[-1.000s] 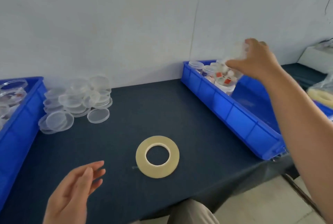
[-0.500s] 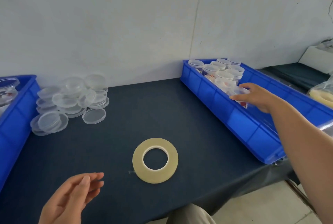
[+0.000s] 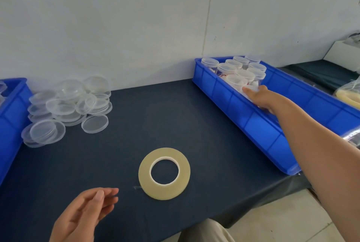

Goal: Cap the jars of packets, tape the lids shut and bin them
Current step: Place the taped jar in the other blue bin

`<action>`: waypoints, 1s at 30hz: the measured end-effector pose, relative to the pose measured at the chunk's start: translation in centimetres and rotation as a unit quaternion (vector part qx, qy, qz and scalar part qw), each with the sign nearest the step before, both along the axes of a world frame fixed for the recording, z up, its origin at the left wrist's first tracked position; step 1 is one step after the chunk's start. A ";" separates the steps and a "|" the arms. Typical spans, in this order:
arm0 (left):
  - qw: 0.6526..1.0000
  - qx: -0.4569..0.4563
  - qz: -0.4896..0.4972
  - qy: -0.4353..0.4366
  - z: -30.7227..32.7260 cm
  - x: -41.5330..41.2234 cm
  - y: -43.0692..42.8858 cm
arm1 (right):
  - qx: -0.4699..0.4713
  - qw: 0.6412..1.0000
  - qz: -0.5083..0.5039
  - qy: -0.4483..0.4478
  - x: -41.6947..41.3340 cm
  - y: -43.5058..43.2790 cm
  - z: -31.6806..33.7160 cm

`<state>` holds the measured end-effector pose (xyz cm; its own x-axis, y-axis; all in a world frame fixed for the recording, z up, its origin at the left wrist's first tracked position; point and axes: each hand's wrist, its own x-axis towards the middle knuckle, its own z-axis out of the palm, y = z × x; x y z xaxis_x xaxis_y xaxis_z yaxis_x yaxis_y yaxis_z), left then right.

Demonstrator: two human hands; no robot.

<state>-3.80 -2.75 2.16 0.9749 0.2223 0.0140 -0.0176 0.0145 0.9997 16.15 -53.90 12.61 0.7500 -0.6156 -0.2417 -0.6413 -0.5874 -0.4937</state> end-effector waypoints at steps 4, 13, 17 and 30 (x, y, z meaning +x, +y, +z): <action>1.000 0.009 0.002 0.000 0.3 -0.1 0.5 | 0.013 0.999 -0.004 -0.040 2.1 0.9 -0.4; 1.000 0.002 0.027 -0.011 0.5 -0.8 2.4 | 0.158 0.983 -0.046 -0.085 2.3 0.6 0.7; 1.000 -0.004 0.019 -0.009 -0.1 -1.1 2.7 | 0.027 0.997 -0.059 -0.041 -0.6 1.7 2.7; 0.998 0.040 -0.043 0.020 0.7 -4.4 1.4 | 0.097 0.882 0.327 -0.324 -14.4 26.8 -3.3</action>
